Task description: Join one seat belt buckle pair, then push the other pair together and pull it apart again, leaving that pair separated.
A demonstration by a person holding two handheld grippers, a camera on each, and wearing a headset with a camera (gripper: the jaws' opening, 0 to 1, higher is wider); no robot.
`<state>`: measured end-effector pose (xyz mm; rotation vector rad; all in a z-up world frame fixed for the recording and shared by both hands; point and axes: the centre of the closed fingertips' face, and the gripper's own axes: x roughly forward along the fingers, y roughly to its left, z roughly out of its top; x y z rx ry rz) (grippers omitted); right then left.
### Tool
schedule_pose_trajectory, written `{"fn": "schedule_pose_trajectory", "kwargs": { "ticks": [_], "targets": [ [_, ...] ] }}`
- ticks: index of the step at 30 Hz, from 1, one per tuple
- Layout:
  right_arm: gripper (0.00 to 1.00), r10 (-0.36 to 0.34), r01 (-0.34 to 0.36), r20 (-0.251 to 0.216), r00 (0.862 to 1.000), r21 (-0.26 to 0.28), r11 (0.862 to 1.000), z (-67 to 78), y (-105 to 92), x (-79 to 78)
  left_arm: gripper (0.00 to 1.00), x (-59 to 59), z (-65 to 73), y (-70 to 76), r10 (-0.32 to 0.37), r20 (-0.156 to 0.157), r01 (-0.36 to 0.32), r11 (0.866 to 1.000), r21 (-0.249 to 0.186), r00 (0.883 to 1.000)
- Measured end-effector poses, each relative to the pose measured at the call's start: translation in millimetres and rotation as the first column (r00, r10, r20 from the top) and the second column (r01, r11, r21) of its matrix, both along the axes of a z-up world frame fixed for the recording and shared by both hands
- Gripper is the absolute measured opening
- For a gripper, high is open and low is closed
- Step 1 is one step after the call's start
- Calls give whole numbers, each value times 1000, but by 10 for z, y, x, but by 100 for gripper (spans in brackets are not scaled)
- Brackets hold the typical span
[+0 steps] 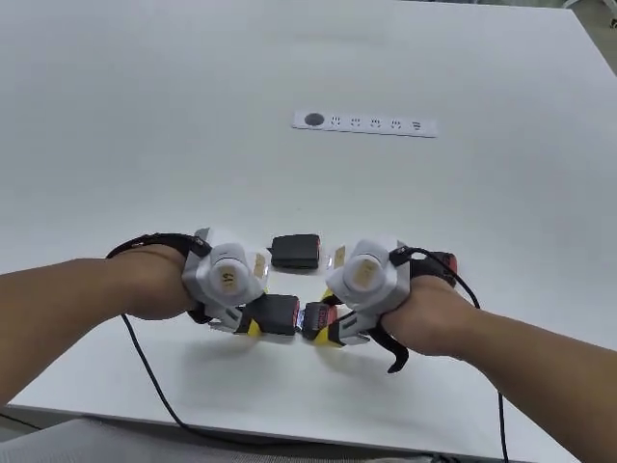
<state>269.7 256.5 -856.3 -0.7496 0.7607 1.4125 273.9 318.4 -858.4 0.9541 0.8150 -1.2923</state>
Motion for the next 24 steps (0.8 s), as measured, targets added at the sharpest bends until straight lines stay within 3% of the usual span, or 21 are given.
{"fn": "schedule_pose_trajectory", "kwargs": {
  "ticks": [3, 10, 13, 15, 19, 24],
  "targets": [
    [33, 18, -17, 24, 1000, -11, 1000, 4, 9, -10, 32, -7, -2, 4, -5, -4, 5, 1000, 29, 1000],
    [34, -6, 6, -1, 1000, -10, 1000, -4, 11, 15, 33, 2, -2, 12, 0, -5, 0, 999, 34, 1000],
    [34, 2, -2, 15, 1000, -25, 1000, 5, 23, -1, 33, -4, 9, 1, -11, 21, 10, 998, 55, 1000],
    [34, 6, -5, 27, 1000, -30, 1000, 11, 32, -3, 36, 23, 25, 5, -62, 63, 57, 996, 74, 996],
    [33, 16, -15, 44, 999, -26, 1000, 71, 27, -31, 40, 56, 141, -8, -27, 61, 24, 998, 53, 998],
    [32, -4, 3, 53, 999, 21, 1000, 298, 30, 24, 47, 121, 307, -42, -33, 61, 30, 999, 44, 998]
  ]
}}
